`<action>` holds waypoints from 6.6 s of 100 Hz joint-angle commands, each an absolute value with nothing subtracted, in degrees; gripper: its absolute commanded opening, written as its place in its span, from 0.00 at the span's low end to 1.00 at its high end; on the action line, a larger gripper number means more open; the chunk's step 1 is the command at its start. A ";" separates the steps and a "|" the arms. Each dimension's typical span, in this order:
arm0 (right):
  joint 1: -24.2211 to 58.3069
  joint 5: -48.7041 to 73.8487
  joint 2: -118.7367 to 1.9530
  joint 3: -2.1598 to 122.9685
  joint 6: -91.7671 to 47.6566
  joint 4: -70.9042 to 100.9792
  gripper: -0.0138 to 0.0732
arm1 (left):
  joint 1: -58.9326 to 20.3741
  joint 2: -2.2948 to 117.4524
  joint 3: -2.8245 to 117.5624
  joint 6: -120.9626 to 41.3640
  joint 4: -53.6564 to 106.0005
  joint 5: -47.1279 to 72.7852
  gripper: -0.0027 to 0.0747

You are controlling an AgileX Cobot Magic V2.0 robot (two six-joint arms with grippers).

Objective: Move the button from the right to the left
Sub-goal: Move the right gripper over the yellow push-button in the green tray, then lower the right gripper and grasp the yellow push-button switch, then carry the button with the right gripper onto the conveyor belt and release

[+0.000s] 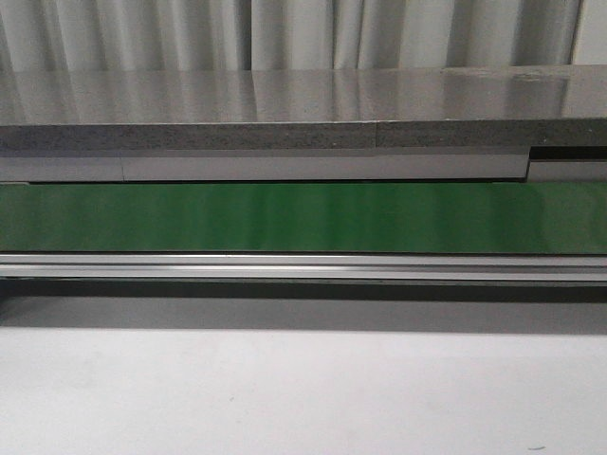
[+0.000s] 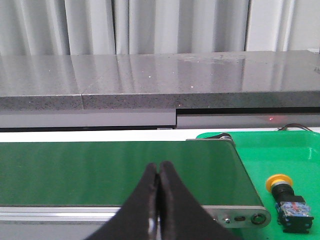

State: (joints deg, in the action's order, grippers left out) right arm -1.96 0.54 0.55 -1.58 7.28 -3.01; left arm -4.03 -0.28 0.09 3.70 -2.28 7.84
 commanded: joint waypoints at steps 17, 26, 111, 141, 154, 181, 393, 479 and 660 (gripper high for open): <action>-1.93 -3.55 1.69 -0.71 7.27 -2.87 0.08 | -3.94 -2.09 -2.47 3.71 -1.91 3.33 0.01; -1.93 -3.55 1.69 -0.71 7.27 -2.87 0.08 | -3.94 -2.09 -2.47 3.71 -1.91 3.33 0.01; -1.93 -1.94 1.69 3.70 7.27 -2.87 0.08 | -3.94 -2.09 -2.47 3.71 -1.91 3.33 0.01; -1.93 13.24 -0.86 18.11 7.27 -2.87 0.08 | -3.94 -2.09 -2.47 3.71 -1.91 3.33 0.01; -1.93 19.77 -4.69 24.31 7.27 -2.87 0.08 | -3.94 -2.09 -2.47 3.71 -1.91 3.33 0.01; -1.93 23.60 -16.87 32.94 7.27 -2.87 0.08 | -3.94 -2.09 -2.47 3.71 -1.91 3.33 0.01; -32.05 38.82 -94.07 66.04 -20.10 5.88 0.87 | -3.94 -2.09 -2.47 3.71 -1.91 3.33 0.01; -33.01 36.50 -106.88 71.43 -20.04 11.99 0.19 | -3.94 -2.09 -2.47 3.71 -1.91 3.33 0.01; -11.34 50.24 -90.98 70.77 -7.38 8.92 0.78 | -3.94 -2.09 -2.47 3.71 -1.91 3.33 0.01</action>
